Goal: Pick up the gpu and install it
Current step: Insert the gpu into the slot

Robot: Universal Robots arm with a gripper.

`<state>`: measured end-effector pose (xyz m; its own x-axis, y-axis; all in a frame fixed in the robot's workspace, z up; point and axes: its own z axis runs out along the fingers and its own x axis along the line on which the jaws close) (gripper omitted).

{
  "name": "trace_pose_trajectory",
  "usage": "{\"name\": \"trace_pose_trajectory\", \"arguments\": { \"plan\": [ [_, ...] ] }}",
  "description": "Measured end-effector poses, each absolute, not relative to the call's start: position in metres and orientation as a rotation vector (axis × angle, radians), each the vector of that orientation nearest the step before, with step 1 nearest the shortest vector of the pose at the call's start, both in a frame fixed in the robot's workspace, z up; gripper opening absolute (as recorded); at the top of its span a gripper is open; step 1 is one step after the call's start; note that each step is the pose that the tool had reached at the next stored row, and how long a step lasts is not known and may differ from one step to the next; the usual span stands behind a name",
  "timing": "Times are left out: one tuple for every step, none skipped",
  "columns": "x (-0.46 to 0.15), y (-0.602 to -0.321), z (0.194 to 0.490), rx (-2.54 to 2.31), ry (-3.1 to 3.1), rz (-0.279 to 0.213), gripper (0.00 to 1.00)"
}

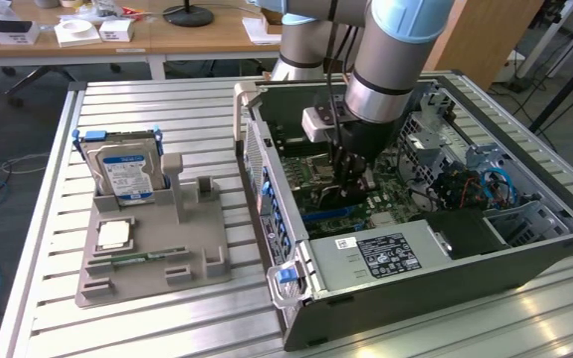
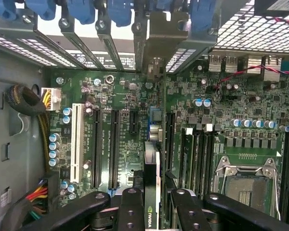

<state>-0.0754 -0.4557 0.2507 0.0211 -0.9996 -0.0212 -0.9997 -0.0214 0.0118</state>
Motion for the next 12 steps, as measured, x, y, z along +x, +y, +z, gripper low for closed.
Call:
{"name": "trace_pose_trajectory", "arguments": {
  "plan": [
    [-0.0754,-0.4557,0.2504,-2.239,2.194,0.037,0.27],
    [-0.0755,-0.4557,0.2499,-2.238,2.195,0.037,0.27],
    [-0.0757,-0.4557,0.2498,-2.238,2.196,0.037,0.27],
    [-0.0757,-0.4557,0.2498,-2.238,2.196,0.037,0.27],
    [-0.0758,-0.4557,0.2497,-2.238,2.196,0.037,0.27],
    [-0.0757,-0.4557,0.2495,-2.238,2.196,0.038,0.27],
    [-0.0757,-0.4557,0.2492,-2.238,2.196,0.038,0.27],
    [-0.0758,-0.4557,0.2491,-2.238,2.196,0.038,0.27],
    [-0.0759,-0.4557,0.249,-2.238,2.196,0.038,0.27],
    [-0.0761,-0.4557,0.249,-2.238,2.197,0.039,0.27],
    [-0.0762,-0.4557,0.2489,-2.239,2.197,0.04,0.27],
    [-0.0763,-0.4557,0.2488,-2.239,2.198,0.041,0.27]
  ]
}}
